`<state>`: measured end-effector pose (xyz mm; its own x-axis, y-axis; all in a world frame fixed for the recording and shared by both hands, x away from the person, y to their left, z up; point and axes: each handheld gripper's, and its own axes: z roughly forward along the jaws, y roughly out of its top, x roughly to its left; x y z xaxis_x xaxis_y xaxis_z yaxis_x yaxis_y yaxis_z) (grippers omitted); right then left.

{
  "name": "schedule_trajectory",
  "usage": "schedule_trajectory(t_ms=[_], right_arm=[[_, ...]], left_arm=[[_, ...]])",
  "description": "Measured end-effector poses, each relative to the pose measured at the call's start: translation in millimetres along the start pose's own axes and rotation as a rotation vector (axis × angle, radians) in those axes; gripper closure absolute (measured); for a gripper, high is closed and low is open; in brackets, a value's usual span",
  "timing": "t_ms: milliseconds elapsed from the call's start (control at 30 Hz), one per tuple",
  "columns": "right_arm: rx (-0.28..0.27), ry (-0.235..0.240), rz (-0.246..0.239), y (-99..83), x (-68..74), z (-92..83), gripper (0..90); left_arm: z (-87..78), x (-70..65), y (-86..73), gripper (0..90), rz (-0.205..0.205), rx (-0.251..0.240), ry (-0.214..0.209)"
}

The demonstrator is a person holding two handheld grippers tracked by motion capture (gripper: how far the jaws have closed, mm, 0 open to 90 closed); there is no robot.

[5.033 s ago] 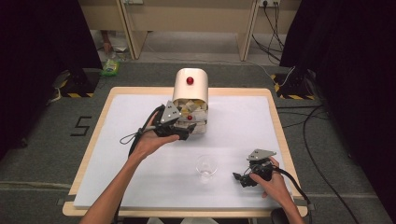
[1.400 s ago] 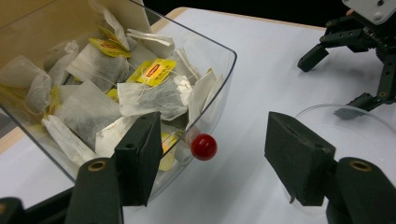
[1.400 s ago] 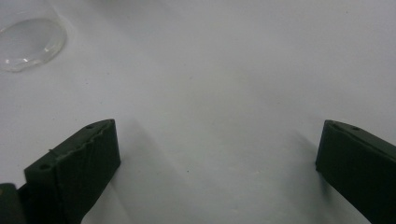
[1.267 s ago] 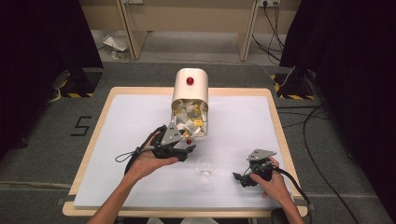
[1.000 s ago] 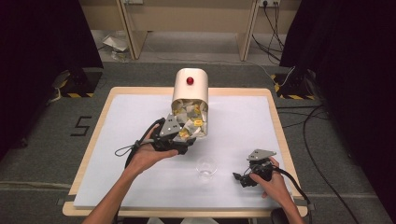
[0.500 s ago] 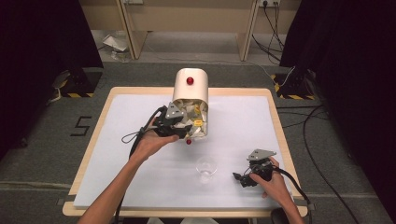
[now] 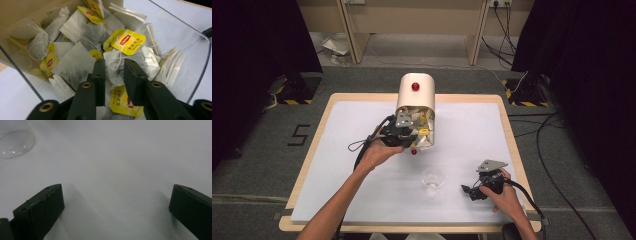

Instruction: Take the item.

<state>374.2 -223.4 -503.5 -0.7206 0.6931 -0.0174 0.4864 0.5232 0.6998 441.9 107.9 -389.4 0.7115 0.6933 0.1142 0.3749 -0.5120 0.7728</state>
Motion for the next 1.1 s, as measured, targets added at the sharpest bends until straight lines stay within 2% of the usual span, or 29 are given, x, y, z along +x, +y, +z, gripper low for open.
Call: schedule_trajectory(t_ms=[267, 667, 1100], right_arm=[[0.0, -0.001, -0.001, -0.1, 0.1, -0.1, 0.4], [0.001, -0.001, 0.001, 0.0, 0.2, -0.1, 0.3], [0.002, -0.001, 0.001, -0.1, 0.3, -0.2, 0.4]], left_arm=[[-6.6, -3.0, 2.7, 84.5, 0.033, -0.038, 0.021], [-39.1, -6.8, 20.5, 86.3, 0.086, -0.128, 0.045], [-61.6, -14.1, 24.0, 86.1, 0.085, -0.184, 0.001]])
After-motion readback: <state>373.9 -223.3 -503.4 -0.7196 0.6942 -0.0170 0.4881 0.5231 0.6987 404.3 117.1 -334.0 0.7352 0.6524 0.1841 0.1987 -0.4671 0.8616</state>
